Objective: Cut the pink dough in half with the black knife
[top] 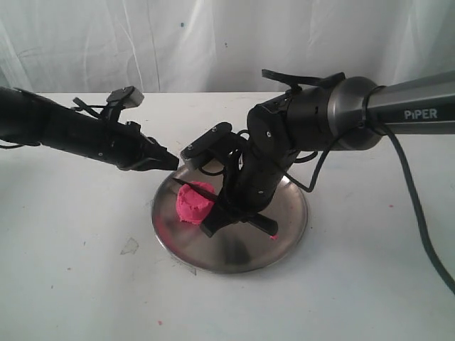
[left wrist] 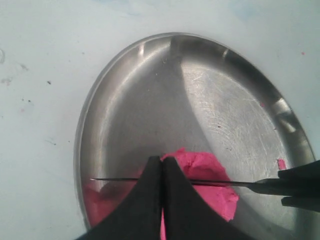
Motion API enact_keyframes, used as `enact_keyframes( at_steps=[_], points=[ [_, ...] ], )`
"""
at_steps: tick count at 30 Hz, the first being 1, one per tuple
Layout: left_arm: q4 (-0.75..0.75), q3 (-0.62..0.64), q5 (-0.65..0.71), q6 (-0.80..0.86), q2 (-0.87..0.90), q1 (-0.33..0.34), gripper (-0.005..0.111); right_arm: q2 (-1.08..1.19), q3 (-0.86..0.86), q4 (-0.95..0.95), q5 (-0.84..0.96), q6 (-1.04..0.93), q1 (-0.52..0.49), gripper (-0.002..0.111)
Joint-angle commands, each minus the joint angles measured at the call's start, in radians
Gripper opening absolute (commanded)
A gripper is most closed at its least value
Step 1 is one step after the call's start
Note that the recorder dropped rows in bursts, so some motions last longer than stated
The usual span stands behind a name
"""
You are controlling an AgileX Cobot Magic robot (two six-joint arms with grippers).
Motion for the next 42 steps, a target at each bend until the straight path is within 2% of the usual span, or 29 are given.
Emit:
enact_keyframes(
  at_steps=[1,11,16,19,21,24,36,42],
  points=[
    [0.019,0.005,0.014,-0.022,-0.027,0.004,0.0,-0.014,-0.008,-0.007,-0.011,0.005,-0.003,0.0],
    [0.037,0.003,-0.044,-0.019,-0.015,-0.032,0.0,-0.014,-0.008,-0.007,-0.011,0.005,-0.003,0.0],
    [0.278,-0.063,-0.041,-0.241,-0.013,-0.051,0.0,-0.014,-0.008,-0.007,-0.011,0.0,-0.003,0.0],
    [0.468,-0.144,0.019,-0.418,-0.006,-0.051,0.0,-0.014,-0.008,-0.007,-0.014,0.0,-0.003,0.0],
    [0.52,-0.201,0.086,-0.467,0.019,-0.051,0.0,-0.014,-0.008,-0.007,-0.014,-0.001,-0.003,0.0],
    [0.522,-0.262,0.151,-0.474,0.062,-0.055,0.0,-0.014,-0.008,-0.007,-0.016,-0.001,-0.003,0.0],
    [0.516,-0.301,0.113,-0.477,0.111,-0.057,0.0,-0.014,-0.008,-0.007,-0.025,-0.002,-0.003,0.0],
    [0.511,-0.321,0.101,-0.477,0.129,-0.079,0.0,-0.014,-0.008,-0.007,-0.025,-0.002,-0.003,0.0]
  ],
)
